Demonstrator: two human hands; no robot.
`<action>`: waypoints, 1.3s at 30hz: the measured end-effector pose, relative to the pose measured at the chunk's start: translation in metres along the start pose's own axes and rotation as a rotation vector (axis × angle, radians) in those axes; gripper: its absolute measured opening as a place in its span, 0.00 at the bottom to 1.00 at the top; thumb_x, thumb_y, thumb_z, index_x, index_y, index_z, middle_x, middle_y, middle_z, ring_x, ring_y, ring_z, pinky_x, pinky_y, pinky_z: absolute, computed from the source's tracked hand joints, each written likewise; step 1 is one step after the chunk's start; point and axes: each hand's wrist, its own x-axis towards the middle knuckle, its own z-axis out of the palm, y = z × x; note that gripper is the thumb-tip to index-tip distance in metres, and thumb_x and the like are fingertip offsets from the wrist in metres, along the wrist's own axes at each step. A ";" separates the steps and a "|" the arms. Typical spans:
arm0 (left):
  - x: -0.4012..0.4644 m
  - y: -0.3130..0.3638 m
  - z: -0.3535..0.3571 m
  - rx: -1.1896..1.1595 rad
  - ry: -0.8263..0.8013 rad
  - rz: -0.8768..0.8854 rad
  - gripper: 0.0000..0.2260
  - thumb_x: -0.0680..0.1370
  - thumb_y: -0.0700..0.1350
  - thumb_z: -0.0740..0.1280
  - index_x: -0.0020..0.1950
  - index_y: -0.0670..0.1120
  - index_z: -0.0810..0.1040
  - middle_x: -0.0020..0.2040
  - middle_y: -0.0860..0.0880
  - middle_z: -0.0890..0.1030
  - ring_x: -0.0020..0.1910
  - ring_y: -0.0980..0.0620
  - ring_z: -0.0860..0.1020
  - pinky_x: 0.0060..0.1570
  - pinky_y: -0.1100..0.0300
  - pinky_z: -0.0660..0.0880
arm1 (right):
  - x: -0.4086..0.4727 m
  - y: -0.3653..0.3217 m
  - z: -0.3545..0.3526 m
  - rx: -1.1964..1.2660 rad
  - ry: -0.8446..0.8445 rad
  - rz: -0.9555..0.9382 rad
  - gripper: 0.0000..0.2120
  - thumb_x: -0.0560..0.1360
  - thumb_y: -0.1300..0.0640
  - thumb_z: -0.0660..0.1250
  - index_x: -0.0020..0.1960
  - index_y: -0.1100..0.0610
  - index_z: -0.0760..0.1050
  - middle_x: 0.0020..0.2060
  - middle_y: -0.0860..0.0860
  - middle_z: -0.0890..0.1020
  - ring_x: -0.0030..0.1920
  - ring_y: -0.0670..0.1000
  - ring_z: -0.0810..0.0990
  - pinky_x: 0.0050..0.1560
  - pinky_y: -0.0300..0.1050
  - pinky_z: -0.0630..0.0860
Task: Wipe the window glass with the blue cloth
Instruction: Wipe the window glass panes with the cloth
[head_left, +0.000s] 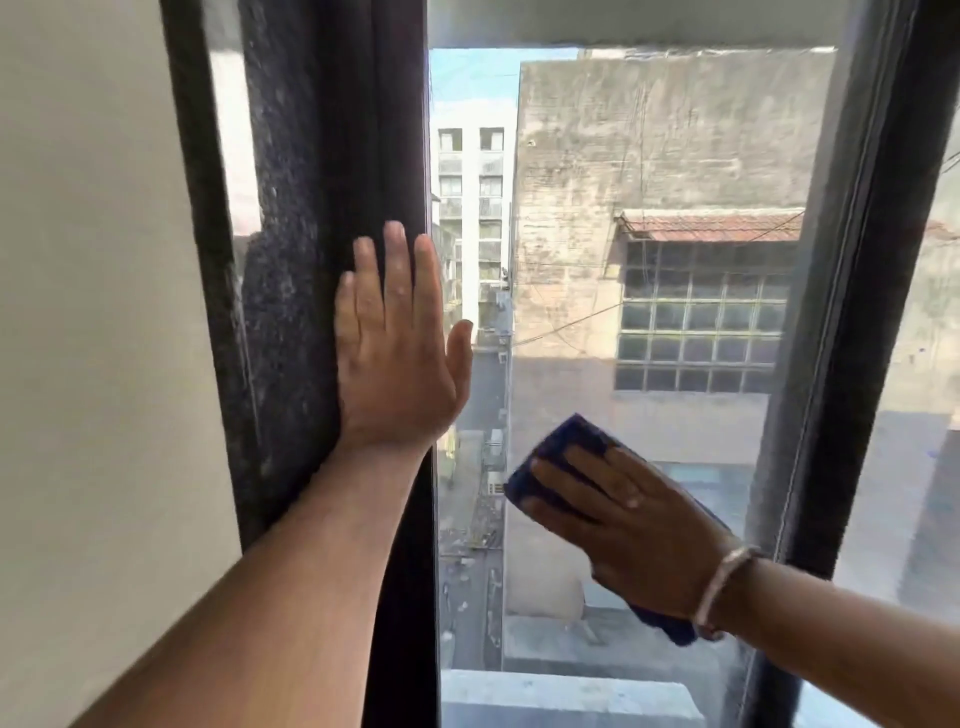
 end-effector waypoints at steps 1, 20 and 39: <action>-0.001 0.000 0.000 -0.003 -0.008 -0.003 0.30 0.85 0.56 0.48 0.83 0.41 0.53 0.83 0.39 0.56 0.82 0.38 0.54 0.81 0.45 0.49 | -0.018 0.007 0.002 -0.020 -0.020 -0.041 0.38 0.67 0.57 0.60 0.77 0.47 0.59 0.76 0.49 0.64 0.74 0.58 0.63 0.78 0.56 0.49; 0.001 0.001 0.001 0.011 0.010 -0.013 0.30 0.84 0.56 0.50 0.83 0.42 0.56 0.83 0.39 0.57 0.82 0.38 0.55 0.81 0.44 0.51 | -0.007 0.120 -0.025 0.025 0.097 0.476 0.35 0.73 0.53 0.58 0.79 0.49 0.52 0.75 0.62 0.65 0.70 0.69 0.65 0.68 0.67 0.62; 0.001 -0.002 -0.001 0.014 -0.010 0.032 0.31 0.83 0.56 0.52 0.82 0.40 0.58 0.82 0.38 0.58 0.82 0.36 0.56 0.80 0.43 0.52 | 0.104 0.075 -0.049 0.102 0.230 0.450 0.33 0.71 0.54 0.61 0.76 0.49 0.63 0.77 0.55 0.63 0.76 0.63 0.61 0.76 0.62 0.55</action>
